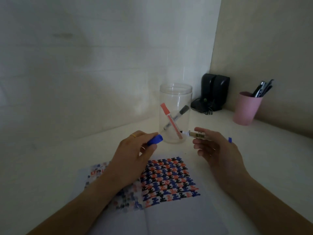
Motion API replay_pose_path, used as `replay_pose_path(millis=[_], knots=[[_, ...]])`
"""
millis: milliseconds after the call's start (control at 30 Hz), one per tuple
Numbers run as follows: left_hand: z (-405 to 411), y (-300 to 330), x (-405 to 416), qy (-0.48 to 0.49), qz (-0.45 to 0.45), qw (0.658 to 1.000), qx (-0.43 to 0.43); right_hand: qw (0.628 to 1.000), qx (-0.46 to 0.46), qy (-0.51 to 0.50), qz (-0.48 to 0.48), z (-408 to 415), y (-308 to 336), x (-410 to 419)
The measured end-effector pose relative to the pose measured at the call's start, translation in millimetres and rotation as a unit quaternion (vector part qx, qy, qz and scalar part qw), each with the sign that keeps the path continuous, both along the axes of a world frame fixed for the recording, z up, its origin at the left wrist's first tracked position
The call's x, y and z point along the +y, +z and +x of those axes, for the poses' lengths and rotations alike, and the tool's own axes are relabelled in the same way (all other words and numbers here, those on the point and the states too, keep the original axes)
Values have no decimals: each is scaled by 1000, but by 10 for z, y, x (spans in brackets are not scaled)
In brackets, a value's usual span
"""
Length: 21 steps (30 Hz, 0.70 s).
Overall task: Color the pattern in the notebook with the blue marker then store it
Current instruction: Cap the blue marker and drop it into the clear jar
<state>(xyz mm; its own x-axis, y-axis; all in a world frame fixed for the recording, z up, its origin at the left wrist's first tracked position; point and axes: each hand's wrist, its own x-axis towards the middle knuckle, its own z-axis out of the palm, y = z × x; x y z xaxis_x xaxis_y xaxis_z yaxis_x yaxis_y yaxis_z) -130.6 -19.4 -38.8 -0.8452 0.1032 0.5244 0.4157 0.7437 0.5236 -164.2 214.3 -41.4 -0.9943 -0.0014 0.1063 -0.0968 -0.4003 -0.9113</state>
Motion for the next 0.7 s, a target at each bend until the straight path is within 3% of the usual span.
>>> replay_pose_path(millis=[233,700], knots=[[35,17,13,14,83,996,-21,996,46,43,61,34,-4,-32],[69,68,35,-34,98,994,-15,977,95,75,174,140,4,-80]])
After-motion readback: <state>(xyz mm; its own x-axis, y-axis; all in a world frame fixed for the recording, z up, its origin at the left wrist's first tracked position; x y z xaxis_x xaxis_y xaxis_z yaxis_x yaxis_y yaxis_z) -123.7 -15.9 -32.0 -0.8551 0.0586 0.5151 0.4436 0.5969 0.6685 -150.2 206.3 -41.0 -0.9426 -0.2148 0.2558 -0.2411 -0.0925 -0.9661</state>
